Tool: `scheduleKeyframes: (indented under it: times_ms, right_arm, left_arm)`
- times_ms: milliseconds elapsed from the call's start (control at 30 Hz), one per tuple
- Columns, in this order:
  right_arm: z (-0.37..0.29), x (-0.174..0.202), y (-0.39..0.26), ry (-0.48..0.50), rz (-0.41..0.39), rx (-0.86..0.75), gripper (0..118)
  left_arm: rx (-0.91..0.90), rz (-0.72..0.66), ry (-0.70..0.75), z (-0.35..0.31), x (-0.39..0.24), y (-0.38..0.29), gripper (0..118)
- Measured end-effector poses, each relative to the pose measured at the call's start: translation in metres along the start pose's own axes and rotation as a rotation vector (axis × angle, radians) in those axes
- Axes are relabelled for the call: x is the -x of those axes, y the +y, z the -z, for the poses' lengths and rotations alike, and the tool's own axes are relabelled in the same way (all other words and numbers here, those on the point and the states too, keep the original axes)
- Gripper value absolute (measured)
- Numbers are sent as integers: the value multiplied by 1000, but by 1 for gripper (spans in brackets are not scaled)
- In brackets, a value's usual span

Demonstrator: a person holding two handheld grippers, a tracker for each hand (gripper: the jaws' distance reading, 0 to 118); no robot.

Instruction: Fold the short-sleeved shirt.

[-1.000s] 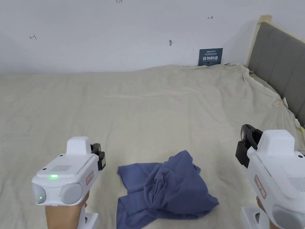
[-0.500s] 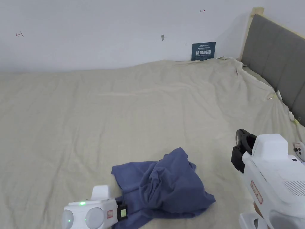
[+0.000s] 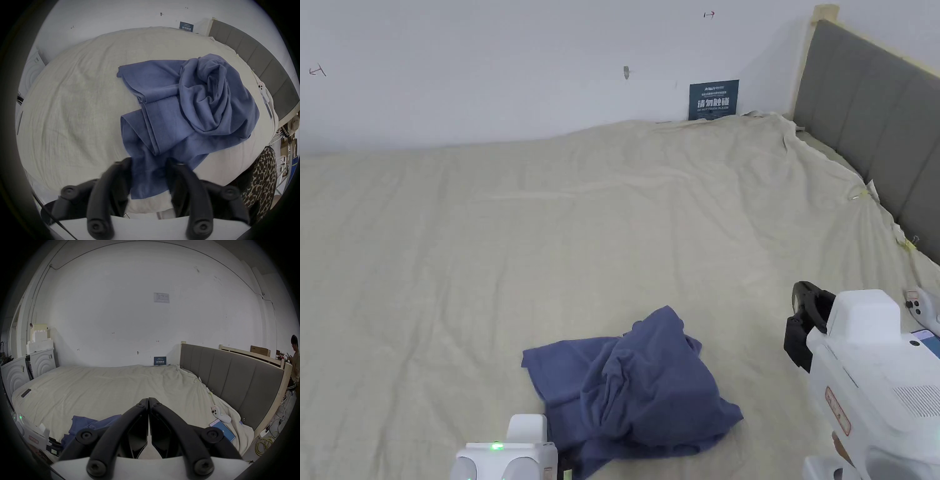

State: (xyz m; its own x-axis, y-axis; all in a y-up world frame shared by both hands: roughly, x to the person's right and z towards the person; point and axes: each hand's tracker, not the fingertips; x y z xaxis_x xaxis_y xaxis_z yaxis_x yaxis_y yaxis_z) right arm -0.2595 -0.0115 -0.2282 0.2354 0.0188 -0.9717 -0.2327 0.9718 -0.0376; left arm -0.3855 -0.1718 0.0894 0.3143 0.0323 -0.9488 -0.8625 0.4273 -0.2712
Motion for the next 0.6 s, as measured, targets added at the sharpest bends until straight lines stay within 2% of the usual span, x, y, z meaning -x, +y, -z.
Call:
scheduleKeyframes:
  times_ms: [100, 200, 333, 533, 567, 600]
  right_arm:
    - [4, -2, -5, 3, 12, 10, 0]
    - [10, -1, -9, 11, 16, 36, 0]
    - [29, -3, -22, 45, 45, 152, 0]
    - [87, 0, -42, 119, 123, 371, 3]
    - [100, 2, -44, 135, 129, 412, 17]
    - [112, 4, -46, 134, 132, 436, 38]
  left_arm:
    - [0, 23, -31, -1, -2, -2, 1]
    - [-19, 71, -40, -5, -1, -6, 0]
    - [-102, -48, -131, -26, 17, 0, 0]
    - [-172, -139, -220, -50, 40, 12, 0]
    - [-170, -146, -225, -52, 41, 14, 0]
    - [-180, -152, -230, -54, 42, 16, 0]
